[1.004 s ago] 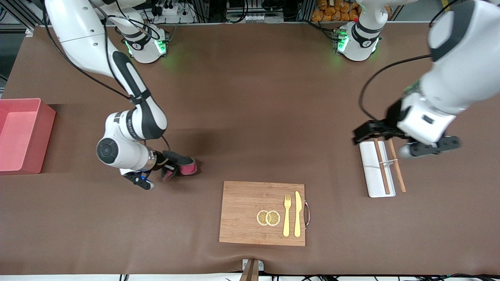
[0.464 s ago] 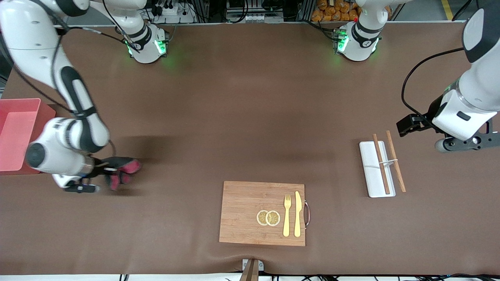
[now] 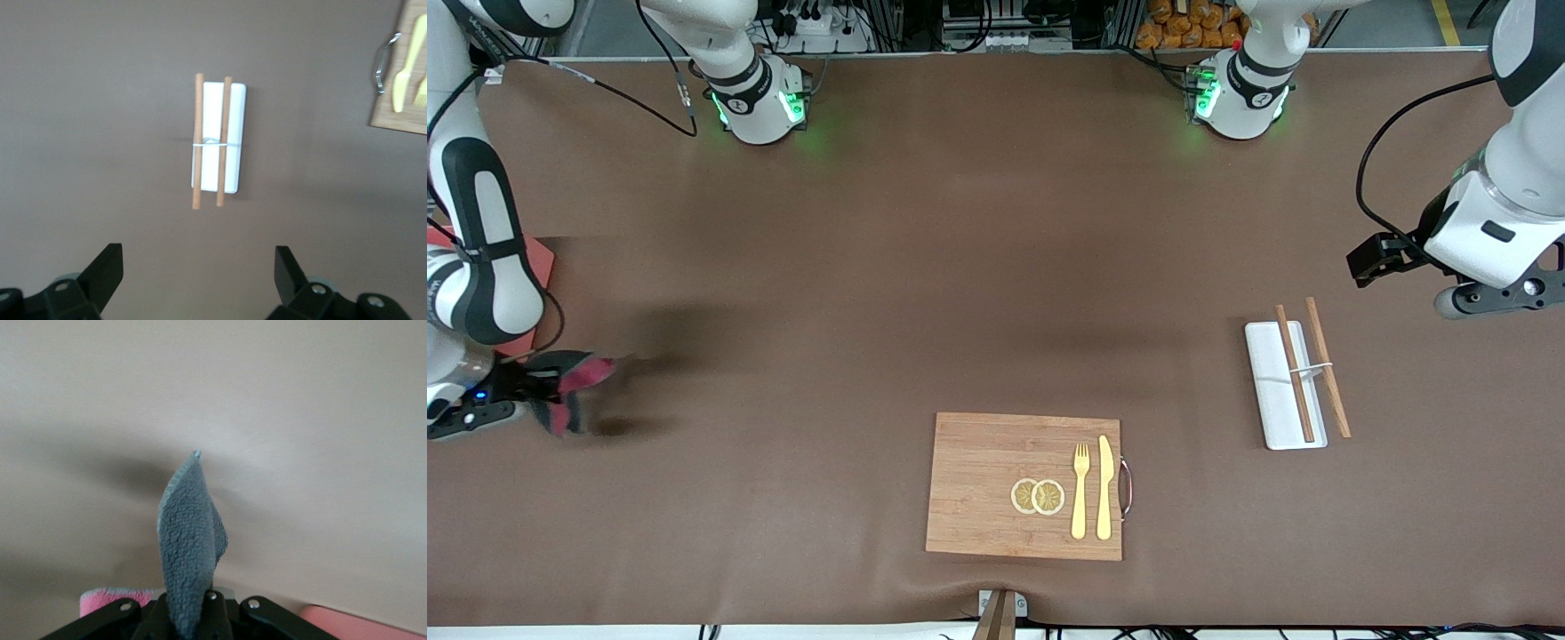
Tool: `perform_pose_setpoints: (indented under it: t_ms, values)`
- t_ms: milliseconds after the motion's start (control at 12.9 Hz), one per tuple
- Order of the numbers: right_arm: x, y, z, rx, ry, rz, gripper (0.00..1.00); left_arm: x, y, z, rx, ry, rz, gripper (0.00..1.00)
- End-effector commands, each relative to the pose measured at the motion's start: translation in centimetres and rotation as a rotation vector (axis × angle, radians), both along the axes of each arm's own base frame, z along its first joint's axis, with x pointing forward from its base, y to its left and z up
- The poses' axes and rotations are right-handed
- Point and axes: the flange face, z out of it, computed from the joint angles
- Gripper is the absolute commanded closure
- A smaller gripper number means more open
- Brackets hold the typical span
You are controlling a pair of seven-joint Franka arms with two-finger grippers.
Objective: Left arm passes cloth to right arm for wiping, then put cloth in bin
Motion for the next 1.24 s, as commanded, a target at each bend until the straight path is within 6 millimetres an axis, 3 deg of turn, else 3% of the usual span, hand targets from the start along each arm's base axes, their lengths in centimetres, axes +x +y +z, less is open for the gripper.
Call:
perform_pose_setpoints:
  t_ms: [0, 232, 386, 541, 773, 1004, 1082, 1159]
  values:
    - [1.1, 2.0, 0.7, -0.073, 0.019, 0.089, 1.00, -2.4, 4.5, 0.5, -0.128, -0.015, 0.026, 0.00]
    - [0.1, 6.1, -4.5, -0.032, 0.052, 0.022, 1.00, -3.8, 5.0, 0.8, -0.147, -0.039, 0.033, 0.00]
    - [-0.8, 11.9, -7.6, 0.001, 0.063, -0.065, 1.00, -3.8, 5.2, 1.3, -0.148, -0.047, 0.013, 0.00]
    - [-0.6, 19.8, -8.8, 0.009, 0.048, -0.163, 1.00, -3.8, 5.2, 1.6, -0.146, -0.050, 0.014, 0.00]
    - [-1.3, 33.9, -8.5, 0.025, 0.048, -0.344, 1.00, -3.7, 5.1, 2.3, -0.145, -0.052, 0.023, 0.00]
    - [-3.9, 47.8, -7.1, 0.133, 0.050, -0.532, 1.00, -3.9, 4.9, 2.1, -0.129, -0.037, 0.022, 0.00]
    - [-4.6, 51.1, -5.3, 0.160, 0.043, -0.569, 1.00, -3.9, 5.0, 2.1, -0.129, -0.038, 0.025, 0.00]
    - [-5.4, 52.9, -3.3, 0.156, 0.057, -0.583, 1.00, -3.9, 5.1, 2.4, -0.129, -0.043, 0.026, 0.00]
